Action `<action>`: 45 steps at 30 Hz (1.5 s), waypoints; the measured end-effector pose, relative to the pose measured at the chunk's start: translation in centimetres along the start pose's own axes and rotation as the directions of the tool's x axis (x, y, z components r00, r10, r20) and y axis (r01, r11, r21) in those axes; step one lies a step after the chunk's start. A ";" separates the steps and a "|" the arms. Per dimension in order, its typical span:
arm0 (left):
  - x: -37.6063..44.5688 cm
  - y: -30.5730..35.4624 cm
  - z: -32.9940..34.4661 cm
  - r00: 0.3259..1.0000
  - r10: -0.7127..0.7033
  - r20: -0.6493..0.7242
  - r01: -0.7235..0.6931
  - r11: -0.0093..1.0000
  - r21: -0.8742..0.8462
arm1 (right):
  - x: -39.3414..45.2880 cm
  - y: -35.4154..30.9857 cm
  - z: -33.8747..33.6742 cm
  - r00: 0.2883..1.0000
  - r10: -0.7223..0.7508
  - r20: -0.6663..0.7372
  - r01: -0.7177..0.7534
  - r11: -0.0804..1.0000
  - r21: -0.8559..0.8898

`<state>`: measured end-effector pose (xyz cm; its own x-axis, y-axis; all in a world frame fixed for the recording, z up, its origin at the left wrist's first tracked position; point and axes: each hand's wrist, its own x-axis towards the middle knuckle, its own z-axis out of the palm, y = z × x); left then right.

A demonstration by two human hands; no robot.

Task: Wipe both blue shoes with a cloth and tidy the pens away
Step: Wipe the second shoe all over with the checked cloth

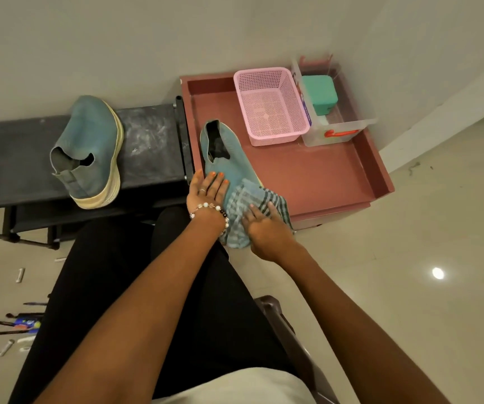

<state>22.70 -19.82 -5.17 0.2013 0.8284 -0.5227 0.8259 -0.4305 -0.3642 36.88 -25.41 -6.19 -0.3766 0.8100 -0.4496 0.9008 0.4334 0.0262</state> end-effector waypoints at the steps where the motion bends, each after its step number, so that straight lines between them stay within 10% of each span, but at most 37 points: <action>1: 0.1 -0.1 0.2 0.999 0.004 -0.052 -0.007 0.998 -0.069 | 1.0 -0.2 -0.3 1.000 0.025 -0.001 -0.025 1.000 -0.010; 36: 1.3 -0.3 0.9 0.998 0.015 0.063 -0.008 0.994 -0.106 | -2.0 -1.6 -0.2 0.999 0.036 0.025 -0.041 0.969 0.242; 45: 1.3 0.0 1.2 0.998 0.019 0.066 -0.010 0.991 -0.136 | 1.8 -1.3 -0.3 0.994 0.109 0.033 -0.109 0.994 0.004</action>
<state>22.37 -19.20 -6.73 0.1822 0.7947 -0.5790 0.8876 -0.3863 -0.2510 34.95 -24.41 -6.81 -0.2692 0.8388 -0.4732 0.9374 0.3410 0.0713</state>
